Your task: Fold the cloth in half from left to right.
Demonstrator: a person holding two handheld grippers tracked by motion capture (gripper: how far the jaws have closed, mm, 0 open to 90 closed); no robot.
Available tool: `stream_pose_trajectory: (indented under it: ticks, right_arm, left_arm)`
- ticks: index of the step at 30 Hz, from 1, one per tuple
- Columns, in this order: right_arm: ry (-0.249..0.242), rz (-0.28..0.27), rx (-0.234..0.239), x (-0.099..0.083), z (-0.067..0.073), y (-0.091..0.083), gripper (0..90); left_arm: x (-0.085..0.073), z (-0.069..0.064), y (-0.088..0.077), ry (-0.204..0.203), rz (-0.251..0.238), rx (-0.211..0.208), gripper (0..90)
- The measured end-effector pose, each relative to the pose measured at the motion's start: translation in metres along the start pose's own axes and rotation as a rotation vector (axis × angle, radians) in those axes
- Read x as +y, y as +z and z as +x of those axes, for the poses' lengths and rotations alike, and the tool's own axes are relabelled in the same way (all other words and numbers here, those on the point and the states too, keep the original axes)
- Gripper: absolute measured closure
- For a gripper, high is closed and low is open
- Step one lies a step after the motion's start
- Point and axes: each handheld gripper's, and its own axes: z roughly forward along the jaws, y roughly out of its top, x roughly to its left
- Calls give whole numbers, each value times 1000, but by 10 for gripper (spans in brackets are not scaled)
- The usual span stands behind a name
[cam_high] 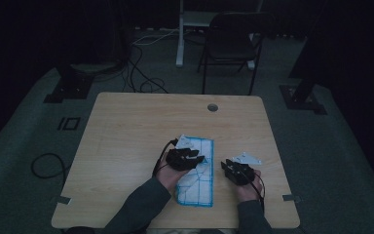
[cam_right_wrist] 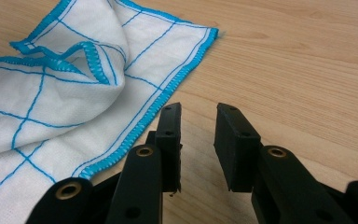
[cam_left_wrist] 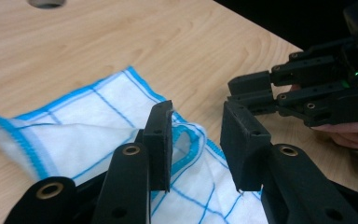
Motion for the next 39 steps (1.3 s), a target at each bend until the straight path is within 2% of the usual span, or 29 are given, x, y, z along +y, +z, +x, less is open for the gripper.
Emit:
stream_pose_trajectory:
  ticks: [5, 10, 17, 22, 30, 32, 39]
  right_arm:
    - [-1, 0, 0, 0, 0, 0, 717]
    - [0, 2, 3, 0, 0, 0, 719]
    - [-1, 4, 2, 0, 0, 1, 719]
    - [-3, 5, 2, 0, 0, 1, 719]
    - [-5, 4, -1, 0, 1, 1, 719]
    - [-5, 5, -3, 0, 1, 0, 716]
    - [-8, 5, -5, 0, 0, 0, 713]
  left_arm:
    - [-3, 6, -15, -8, -25, 20, 642]
    - [-11, 11, -24, -10, -22, 41, 635]
    - [-32, 26, -32, -70, -7, 74, 629]
    - [-47, 33, -32, -114, 13, 89, 627]
    - [-65, 38, -26, -155, 44, 87, 618]
    - [-70, 40, -22, -176, 55, 86, 614]
    - [-78, 40, -15, -181, 80, 64, 600]
